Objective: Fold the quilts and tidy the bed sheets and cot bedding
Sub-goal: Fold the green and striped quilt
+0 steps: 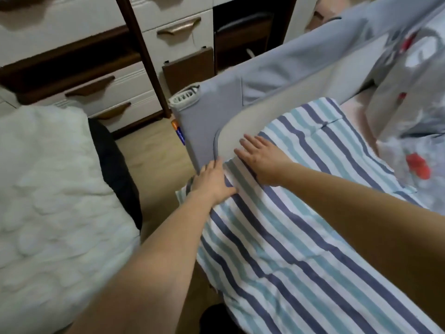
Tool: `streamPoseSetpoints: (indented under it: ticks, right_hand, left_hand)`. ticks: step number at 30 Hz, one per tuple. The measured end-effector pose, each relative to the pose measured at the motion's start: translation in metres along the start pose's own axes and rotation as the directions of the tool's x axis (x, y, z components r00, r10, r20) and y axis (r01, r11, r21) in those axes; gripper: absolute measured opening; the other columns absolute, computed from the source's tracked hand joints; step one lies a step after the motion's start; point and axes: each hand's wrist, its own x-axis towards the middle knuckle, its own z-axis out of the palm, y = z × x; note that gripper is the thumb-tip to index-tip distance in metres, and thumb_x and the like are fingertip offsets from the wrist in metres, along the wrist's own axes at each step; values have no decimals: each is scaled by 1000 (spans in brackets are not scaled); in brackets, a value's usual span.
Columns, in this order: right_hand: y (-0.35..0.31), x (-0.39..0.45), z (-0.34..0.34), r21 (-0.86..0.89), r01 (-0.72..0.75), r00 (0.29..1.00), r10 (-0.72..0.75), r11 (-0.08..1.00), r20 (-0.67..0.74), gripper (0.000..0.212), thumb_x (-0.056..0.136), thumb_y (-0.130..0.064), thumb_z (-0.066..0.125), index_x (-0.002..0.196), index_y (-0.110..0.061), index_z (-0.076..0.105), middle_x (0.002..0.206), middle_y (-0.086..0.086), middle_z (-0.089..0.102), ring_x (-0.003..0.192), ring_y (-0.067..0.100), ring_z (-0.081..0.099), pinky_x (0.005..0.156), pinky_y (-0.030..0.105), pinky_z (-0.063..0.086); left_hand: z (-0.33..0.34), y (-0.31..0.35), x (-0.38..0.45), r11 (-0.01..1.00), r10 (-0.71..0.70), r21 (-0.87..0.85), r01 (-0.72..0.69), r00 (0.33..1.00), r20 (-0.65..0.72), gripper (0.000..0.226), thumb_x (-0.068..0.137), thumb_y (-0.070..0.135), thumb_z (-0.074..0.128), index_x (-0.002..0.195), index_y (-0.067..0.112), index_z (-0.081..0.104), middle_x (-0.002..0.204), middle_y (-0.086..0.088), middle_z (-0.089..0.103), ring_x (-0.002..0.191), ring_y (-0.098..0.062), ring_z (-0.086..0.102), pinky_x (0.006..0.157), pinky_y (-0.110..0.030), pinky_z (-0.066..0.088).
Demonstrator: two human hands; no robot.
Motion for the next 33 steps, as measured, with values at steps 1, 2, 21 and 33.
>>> streamPoseSetpoints:
  ticks: [1, 2, 21, 33]
  right_hand:
    - [2, 7, 8, -62, 29, 999, -28, 998, 26, 82, 89, -28, 59, 153, -14, 10, 159, 13, 14, 148, 29, 2, 116, 40, -9]
    - [5, 8, 12, -107, 55, 998, -51, 993, 41, 83, 88, -31, 58, 153, -13, 10, 156, 13, 24, 148, 28, 10, 114, 39, -14]
    - [16, 70, 63, -84, 136, 948, -105, 987, 301, 118, 63, -71, 70, 152, -17, 15, 143, 9, 47, 136, 26, 38, 119, 43, 4]
    - [30, 20, 83, 84, 71, 995, -65, 994, -78, 56, 82, -51, 59, 125, -18, 46, 118, 5, 52, 107, 26, 51, 88, 37, 35]
  left_hand:
    - [4, -1, 8, 999, 2, 33, -3, 999, 37, 106, 79, 53, 68, 153, 14, 3, 152, -12, 30, 139, -32, 29, 114, -50, 25]
    - [8, 2, 8, 994, 37, 100, -45, 996, 76, 103, 81, 52, 65, 153, 16, 2, 149, -12, 36, 137, -33, 34, 114, -51, 24]
    - [39, 7, 59, 959, 163, 190, -213, 955, 248, 30, 75, 30, 68, 97, 15, 55, 99, -11, 64, 91, -31, 60, 72, -33, 46]
    - [47, 10, 74, 991, -1, 131, -8, 998, 69, 123, 62, 58, 80, 150, 8, 10, 152, -11, 17, 136, -33, 27, 110, -35, 27]
